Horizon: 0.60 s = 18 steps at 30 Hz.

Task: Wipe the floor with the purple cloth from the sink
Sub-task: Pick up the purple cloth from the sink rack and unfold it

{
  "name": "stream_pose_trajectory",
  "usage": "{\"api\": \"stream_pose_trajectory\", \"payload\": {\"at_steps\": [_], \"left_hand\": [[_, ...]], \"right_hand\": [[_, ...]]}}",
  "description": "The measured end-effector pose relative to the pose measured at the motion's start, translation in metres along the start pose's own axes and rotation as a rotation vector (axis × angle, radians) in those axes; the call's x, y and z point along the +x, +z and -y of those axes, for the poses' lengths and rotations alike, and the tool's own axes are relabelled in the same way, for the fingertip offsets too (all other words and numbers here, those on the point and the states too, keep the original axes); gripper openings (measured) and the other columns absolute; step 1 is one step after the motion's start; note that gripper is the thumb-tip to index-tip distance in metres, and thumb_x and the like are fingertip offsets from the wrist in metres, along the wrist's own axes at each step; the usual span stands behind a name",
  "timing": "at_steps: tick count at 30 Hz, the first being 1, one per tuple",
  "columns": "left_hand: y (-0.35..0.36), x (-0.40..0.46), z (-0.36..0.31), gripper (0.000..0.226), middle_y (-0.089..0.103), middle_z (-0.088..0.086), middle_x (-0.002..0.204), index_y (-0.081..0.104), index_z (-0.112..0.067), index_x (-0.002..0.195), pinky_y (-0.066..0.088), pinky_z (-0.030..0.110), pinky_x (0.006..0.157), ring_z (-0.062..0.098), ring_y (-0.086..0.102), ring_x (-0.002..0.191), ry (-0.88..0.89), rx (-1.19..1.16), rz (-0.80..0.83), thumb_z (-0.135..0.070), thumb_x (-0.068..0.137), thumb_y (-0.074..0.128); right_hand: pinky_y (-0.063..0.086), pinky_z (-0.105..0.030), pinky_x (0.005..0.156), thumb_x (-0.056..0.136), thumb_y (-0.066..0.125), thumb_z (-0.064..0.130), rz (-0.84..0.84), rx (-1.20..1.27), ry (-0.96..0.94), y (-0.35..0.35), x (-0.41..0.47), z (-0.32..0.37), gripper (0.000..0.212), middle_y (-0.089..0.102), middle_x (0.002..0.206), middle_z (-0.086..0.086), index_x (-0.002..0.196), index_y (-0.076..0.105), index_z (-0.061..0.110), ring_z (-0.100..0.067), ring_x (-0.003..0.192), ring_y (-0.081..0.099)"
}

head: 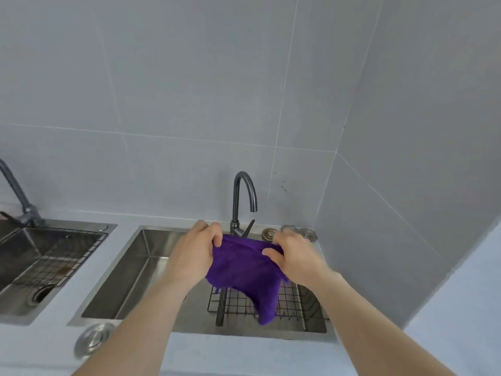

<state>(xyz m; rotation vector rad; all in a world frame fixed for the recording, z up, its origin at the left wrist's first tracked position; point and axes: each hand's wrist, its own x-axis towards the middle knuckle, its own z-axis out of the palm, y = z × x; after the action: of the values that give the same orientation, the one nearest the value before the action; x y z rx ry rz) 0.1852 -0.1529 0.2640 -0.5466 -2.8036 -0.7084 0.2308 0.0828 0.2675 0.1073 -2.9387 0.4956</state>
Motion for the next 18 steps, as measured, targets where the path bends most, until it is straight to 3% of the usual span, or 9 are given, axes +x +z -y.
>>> {"api": "stream_pose_trajectory", "payload": {"at_steps": [5, 10, 12, 15, 18], "left_hand": [[-0.051, -0.068, -0.016, 0.023, 0.049, -0.005, 0.104, 0.059, -0.023, 0.104, 0.045, 0.033, 0.069, 0.014, 0.056, 0.072, 0.040, -0.056, -0.086, -0.005, 0.098, 0.045], [-0.083, -0.120, -0.029, 0.023, 0.048, -0.007, 0.111, 0.056, -0.026, 0.108, 0.043, 0.031, 0.070, 0.010, 0.051, 0.068, 0.074, -0.063, -0.066, -0.008, 0.094, 0.052], [-0.092, -0.134, -0.034, 0.026, 0.050, -0.007, 0.109, 0.056, -0.028, 0.106, 0.048, 0.034, 0.072, 0.012, 0.052, 0.073, 0.077, -0.074, -0.083, -0.005, 0.094, 0.052], [-0.101, -0.151, -0.044, 0.025, 0.049, -0.010, 0.102, 0.057, -0.030, 0.101, 0.039, 0.028, 0.063, 0.008, 0.048, 0.068, 0.072, -0.044, -0.116, -0.006, 0.095, 0.054], [-0.106, -0.166, -0.056, 0.026, 0.051, -0.010, 0.099, 0.056, -0.031, 0.097, 0.036, 0.026, 0.061, 0.006, 0.048, 0.067, 0.059, -0.027, -0.126, -0.006, 0.095, 0.056]], "right_hand": [[0.049, -0.044, 0.071, 0.099, 0.056, 0.028, -0.025, -0.055, -0.030, -0.033, -0.064, 0.052, 0.022, 0.049, 0.108, -0.008, 0.105, 0.051, 0.008, -0.035, 0.085, 0.058], [0.052, -0.047, 0.073, 0.082, 0.056, 0.009, 0.002, -0.088, -0.015, -0.054, -0.115, 0.080, 0.024, 0.062, 0.104, -0.013, 0.103, 0.045, 0.009, -0.039, 0.089, 0.059], [0.048, -0.043, 0.068, 0.084, 0.054, 0.007, -0.030, -0.099, -0.016, -0.061, -0.129, 0.085, 0.024, 0.062, 0.104, -0.014, 0.106, 0.044, 0.009, -0.039, 0.085, 0.057], [0.046, -0.042, 0.068, 0.091, 0.051, 0.007, -0.094, -0.112, -0.016, -0.068, -0.150, 0.084, 0.025, 0.063, 0.110, -0.014, 0.115, 0.047, 0.010, -0.040, 0.086, 0.057], [0.047, -0.040, 0.072, 0.097, 0.057, 0.021, -0.177, -0.107, 0.004, -0.080, -0.174, 0.072, 0.023, 0.068, 0.114, -0.007, 0.120, 0.056, 0.017, -0.040, 0.096, 0.062]]}}
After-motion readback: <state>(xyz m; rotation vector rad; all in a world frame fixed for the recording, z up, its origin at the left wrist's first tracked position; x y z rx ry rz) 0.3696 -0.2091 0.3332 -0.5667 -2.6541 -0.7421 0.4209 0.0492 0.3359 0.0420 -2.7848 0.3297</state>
